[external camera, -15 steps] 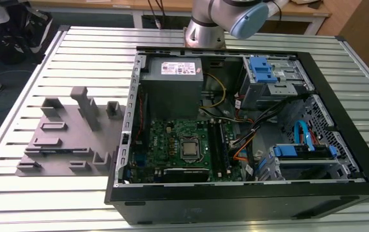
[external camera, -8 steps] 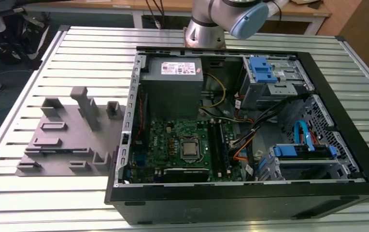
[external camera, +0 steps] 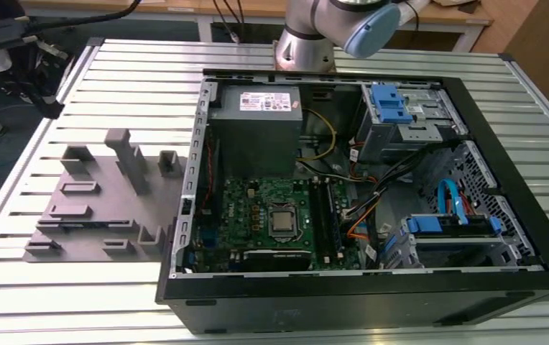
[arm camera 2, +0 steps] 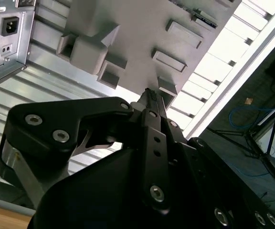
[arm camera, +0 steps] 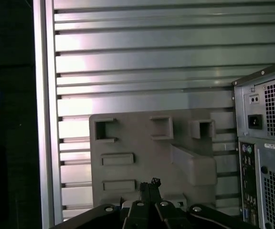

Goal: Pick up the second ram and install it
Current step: 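Reach for the second ram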

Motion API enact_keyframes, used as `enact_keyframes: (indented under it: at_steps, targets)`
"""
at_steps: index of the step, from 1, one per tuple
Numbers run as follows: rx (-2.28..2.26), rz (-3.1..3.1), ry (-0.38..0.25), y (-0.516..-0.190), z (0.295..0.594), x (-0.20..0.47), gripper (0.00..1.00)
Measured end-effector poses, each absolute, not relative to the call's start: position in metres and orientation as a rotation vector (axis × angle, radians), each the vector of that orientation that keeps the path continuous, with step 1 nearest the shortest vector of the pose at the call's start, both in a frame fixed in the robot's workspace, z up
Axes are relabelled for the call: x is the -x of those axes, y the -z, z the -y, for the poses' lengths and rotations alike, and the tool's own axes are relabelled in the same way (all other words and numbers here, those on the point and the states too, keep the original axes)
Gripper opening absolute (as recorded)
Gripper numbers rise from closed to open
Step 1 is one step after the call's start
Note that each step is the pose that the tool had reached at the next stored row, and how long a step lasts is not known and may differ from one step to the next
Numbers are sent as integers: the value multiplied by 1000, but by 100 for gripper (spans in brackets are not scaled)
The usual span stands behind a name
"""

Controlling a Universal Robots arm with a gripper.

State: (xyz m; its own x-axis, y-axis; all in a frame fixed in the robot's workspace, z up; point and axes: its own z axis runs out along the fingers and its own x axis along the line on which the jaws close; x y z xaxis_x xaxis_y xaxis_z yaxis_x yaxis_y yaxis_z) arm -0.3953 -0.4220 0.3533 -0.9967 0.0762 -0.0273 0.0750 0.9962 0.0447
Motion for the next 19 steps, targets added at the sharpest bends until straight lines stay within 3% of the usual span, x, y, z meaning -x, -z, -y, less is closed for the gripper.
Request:
enact_keyframes:
  at_steps: [10, 19]
  targets:
    - [-118, -3110, -68, -335, 432, 395, 7]
    - [-118, -3110, -68, -322, 459, 396, 7]
